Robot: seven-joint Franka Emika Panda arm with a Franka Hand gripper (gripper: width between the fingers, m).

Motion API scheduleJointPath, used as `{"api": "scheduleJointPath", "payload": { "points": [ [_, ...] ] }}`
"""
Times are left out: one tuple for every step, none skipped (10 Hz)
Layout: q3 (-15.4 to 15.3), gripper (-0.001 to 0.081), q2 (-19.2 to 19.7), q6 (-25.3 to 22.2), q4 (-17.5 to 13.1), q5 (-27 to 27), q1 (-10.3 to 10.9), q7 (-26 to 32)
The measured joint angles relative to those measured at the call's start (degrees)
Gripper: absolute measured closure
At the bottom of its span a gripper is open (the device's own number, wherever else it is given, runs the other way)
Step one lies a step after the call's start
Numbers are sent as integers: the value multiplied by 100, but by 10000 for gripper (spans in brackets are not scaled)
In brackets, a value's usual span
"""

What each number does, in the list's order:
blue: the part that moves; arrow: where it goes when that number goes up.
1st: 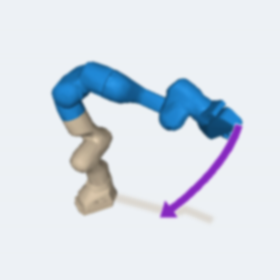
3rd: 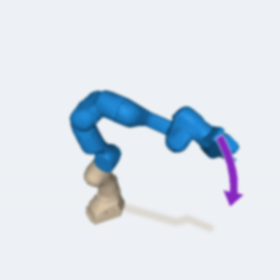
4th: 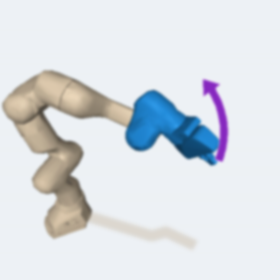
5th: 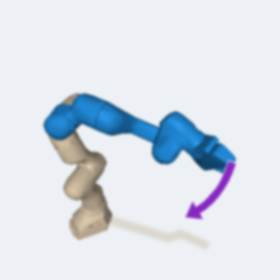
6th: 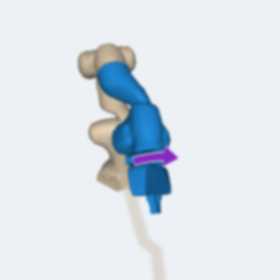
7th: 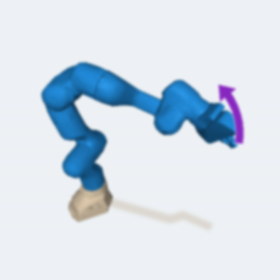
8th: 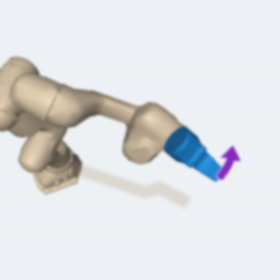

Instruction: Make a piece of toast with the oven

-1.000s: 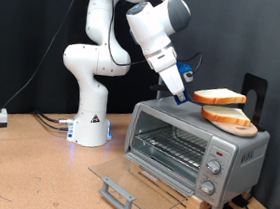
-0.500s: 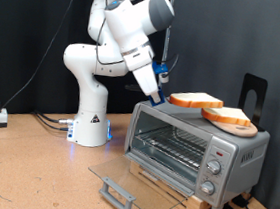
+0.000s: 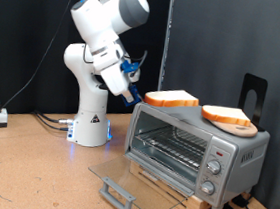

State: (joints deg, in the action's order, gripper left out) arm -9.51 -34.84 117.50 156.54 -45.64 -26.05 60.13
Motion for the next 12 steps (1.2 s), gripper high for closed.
{"api": "scheduleJointPath", "payload": {
  "points": [
    [119, 410, 84, 2, -38, 87, -120, 41],
    [231, 410, 180, 2, -97, 182, -233, 89],
    [351, 410, 295, 0, -172, 268, -330, 183],
    [475, 410, 424, -16, -260, 357, -415, 288],
    [594, 410, 565, -22, -359, 429, -496, 388],
    [693, 410, 712, -25, -468, 534, -579, 431],
    [739, 410, 919, -67, -610, 583, -618, 462],
    [731, 410, 916, -65, -593, 583, -617, 462],
    [735, 410, 930, -48, -568, 613, -617, 621],
    [744, 410, 983, 26, -544, 736, -621, 835],
    [746, 410, 1091, 156, -541, 906, -632, 977],
    [747, 410, 1241, 325, -546, 1056, -648, 1110]
  ]
}}
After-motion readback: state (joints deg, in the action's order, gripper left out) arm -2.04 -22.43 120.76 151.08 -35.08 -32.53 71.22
